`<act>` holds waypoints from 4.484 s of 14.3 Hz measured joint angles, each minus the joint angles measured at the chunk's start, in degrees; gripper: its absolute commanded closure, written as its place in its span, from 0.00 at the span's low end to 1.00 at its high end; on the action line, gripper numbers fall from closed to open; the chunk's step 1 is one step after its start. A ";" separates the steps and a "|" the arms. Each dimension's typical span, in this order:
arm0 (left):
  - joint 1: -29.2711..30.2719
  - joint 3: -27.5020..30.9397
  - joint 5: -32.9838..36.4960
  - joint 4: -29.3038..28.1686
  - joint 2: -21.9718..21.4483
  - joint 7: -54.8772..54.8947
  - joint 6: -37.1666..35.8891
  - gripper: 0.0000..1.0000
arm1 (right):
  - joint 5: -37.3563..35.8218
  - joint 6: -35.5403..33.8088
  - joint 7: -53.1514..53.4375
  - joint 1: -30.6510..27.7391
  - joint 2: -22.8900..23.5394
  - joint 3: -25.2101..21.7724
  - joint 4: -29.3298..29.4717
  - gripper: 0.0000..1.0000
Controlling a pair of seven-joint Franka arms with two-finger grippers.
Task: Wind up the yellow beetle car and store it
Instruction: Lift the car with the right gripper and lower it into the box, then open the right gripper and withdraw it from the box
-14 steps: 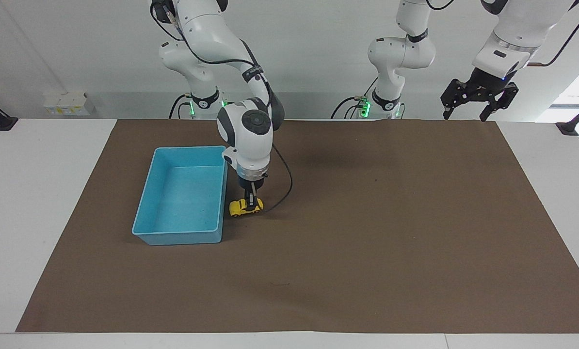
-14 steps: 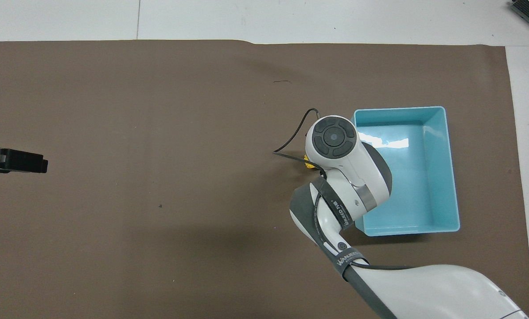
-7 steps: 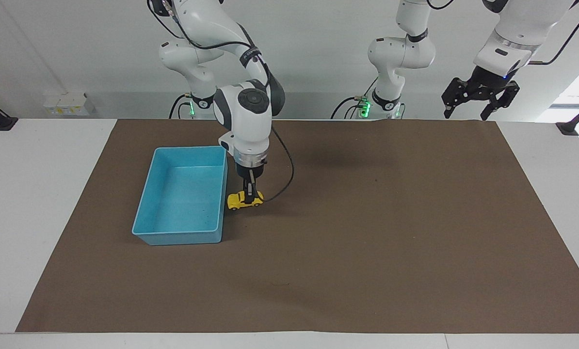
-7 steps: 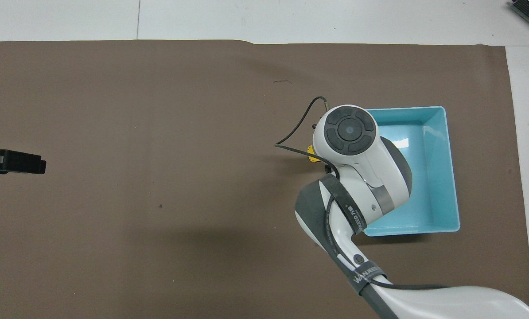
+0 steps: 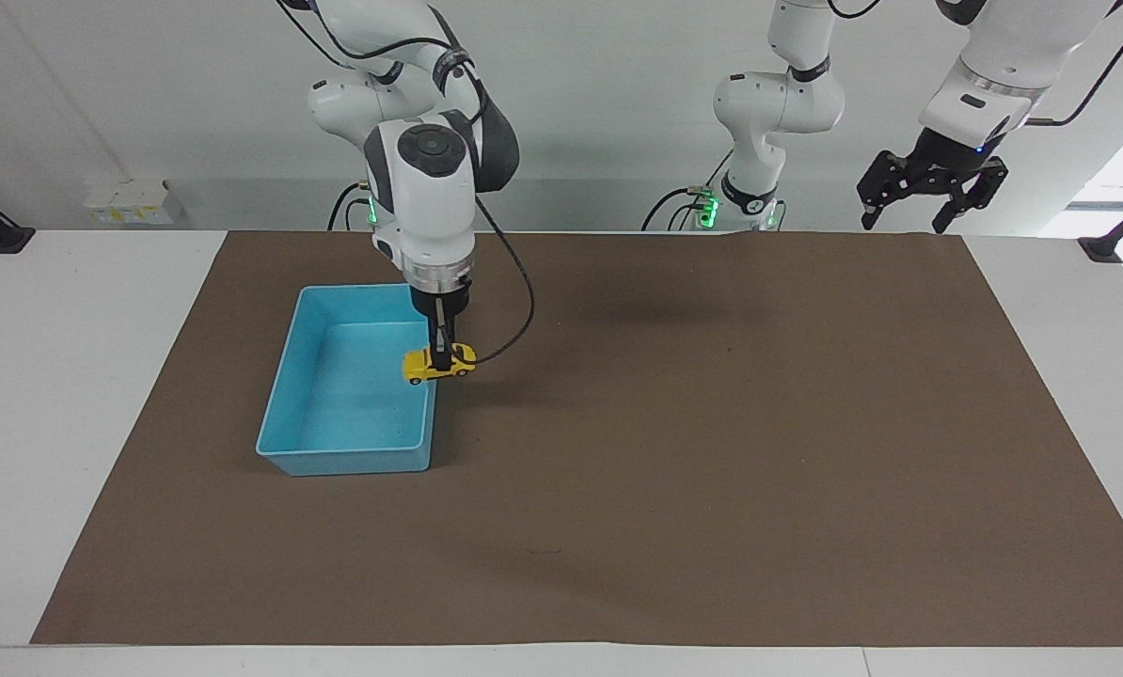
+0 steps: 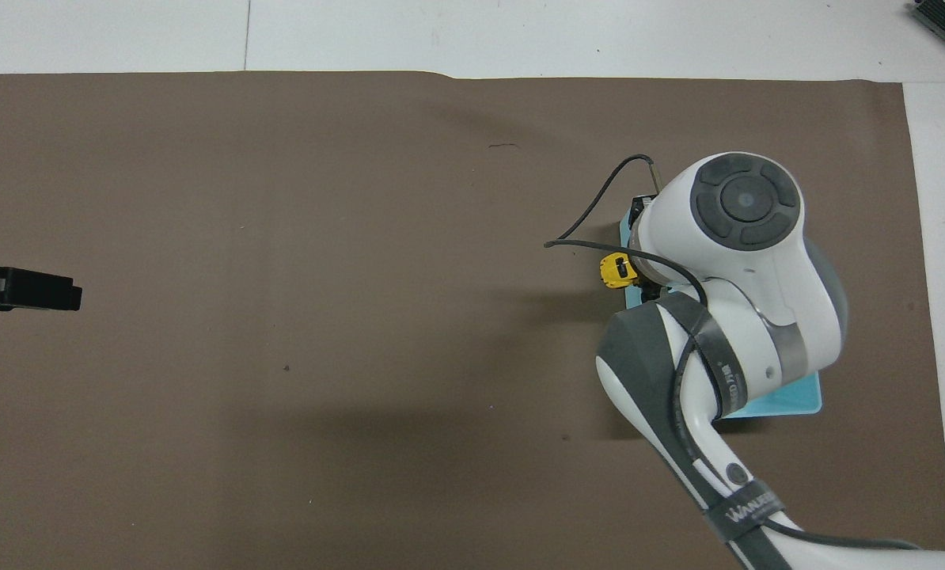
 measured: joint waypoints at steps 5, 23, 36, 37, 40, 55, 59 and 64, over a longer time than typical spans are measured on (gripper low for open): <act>0.00 0.01 0.00 0.00 0.00 0.00 -0.01 0.00 | 2.37 -0.53 -15.93 -4.13 -0.08 -0.07 -0.62 1.00; 0.00 0.02 0.00 0.00 0.00 0.00 -0.04 0.00 | 9.93 4.91 -84.07 -13.45 -11.07 -0.17 -16.84 1.00; 0.00 0.00 0.00 0.00 0.00 0.00 -0.06 0.00 | 10.19 25.07 -99.10 -15.60 -14.74 -0.19 -35.48 1.00; 0.00 0.00 0.00 0.00 0.00 0.00 -0.06 0.00 | 10.19 25.56 -99.12 -15.62 -14.55 -0.19 -36.25 1.00; 0.00 0.00 0.00 0.00 0.00 0.00 -0.06 0.00 | 10.19 28.42 -99.23 -15.63 -14.44 -0.19 -39.08 1.00; 0.00 0.02 0.00 0.00 0.00 0.00 -0.07 0.00 | 10.19 21.91 -101.04 -15.65 -15.28 -0.07 -33.41 0.00; 0.00 0.02 0.00 0.00 0.00 0.00 -0.07 0.00 | 8.48 9.96 -101.80 -19.17 -14.16 -0.16 -22.40 0.00; 0.00 0.02 0.00 0.00 0.00 0.00 -0.07 0.00 | 6.18 -2.76 -101.87 -21.49 -10.07 -0.26 -6.51 0.00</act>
